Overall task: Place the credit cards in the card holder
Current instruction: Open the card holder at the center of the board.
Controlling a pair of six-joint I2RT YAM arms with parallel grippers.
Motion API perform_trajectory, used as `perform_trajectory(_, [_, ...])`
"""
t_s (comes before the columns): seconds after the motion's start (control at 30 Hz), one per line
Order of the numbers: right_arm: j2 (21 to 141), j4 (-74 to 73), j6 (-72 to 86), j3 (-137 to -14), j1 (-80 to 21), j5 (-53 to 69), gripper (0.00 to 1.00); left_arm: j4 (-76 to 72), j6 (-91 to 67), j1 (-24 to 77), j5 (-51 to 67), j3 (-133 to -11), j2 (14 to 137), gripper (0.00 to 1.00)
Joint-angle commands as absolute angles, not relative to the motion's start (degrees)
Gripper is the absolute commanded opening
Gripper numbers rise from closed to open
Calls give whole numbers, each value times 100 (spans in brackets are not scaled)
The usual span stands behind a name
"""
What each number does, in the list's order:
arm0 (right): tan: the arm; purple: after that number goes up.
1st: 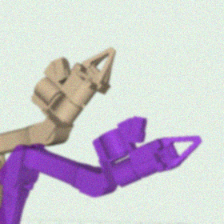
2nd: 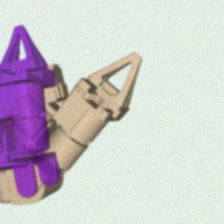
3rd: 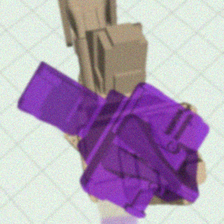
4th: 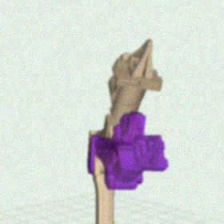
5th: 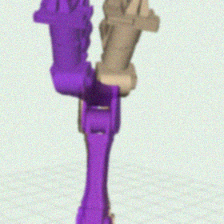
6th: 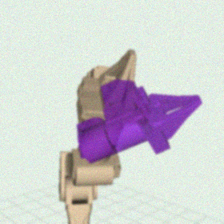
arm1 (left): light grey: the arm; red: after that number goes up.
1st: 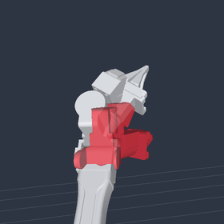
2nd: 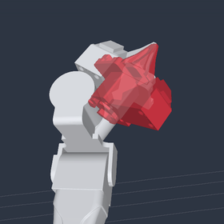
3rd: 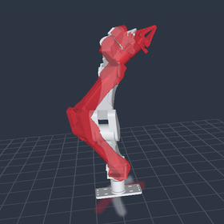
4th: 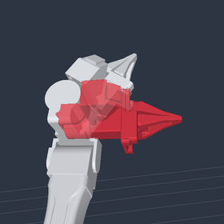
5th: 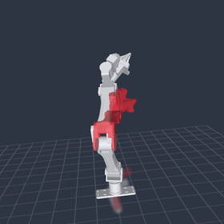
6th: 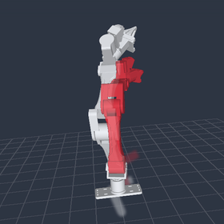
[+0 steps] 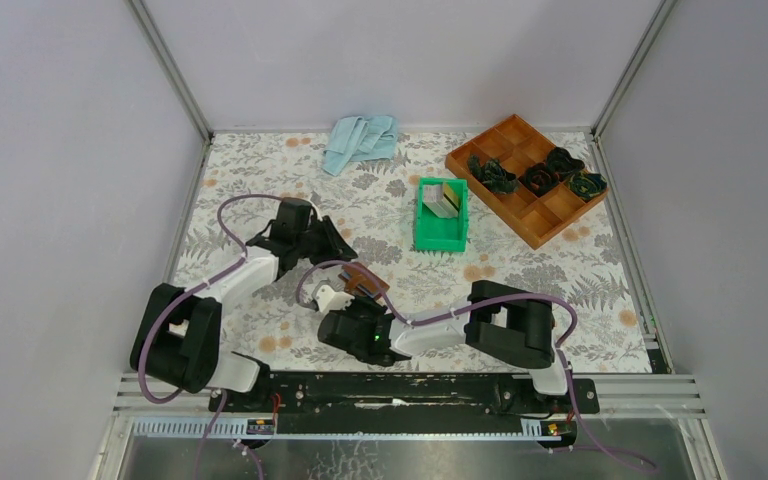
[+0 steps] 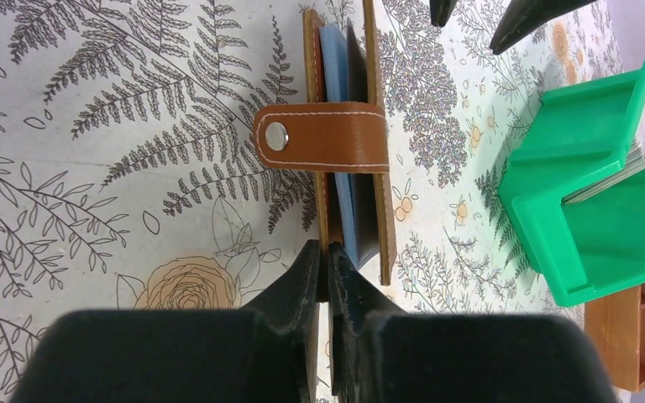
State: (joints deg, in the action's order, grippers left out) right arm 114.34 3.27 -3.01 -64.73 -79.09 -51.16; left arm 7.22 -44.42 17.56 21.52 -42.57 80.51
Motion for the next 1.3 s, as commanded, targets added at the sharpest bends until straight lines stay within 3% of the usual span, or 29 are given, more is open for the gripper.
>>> perform_trajectory(0.0, [11079,647,-420,-6417,-7928,-5075,4,683,-4274,1714,2219,-4323,7866,31])
perform_trajectory(0.13, [10668,662,-412,-6312,-7863,-4946,4,1192,-4089,1699,1793,-4611,7368,32])
perform_trajectory(0.37, [10087,449,-49,-6168,-7586,-4370,3,983,-4166,1678,2096,-4509,7281,47])
perform_trajectory(1.27, [9889,440,193,-5953,-7410,-3722,3,341,-4152,1679,3069,-4166,8031,46])
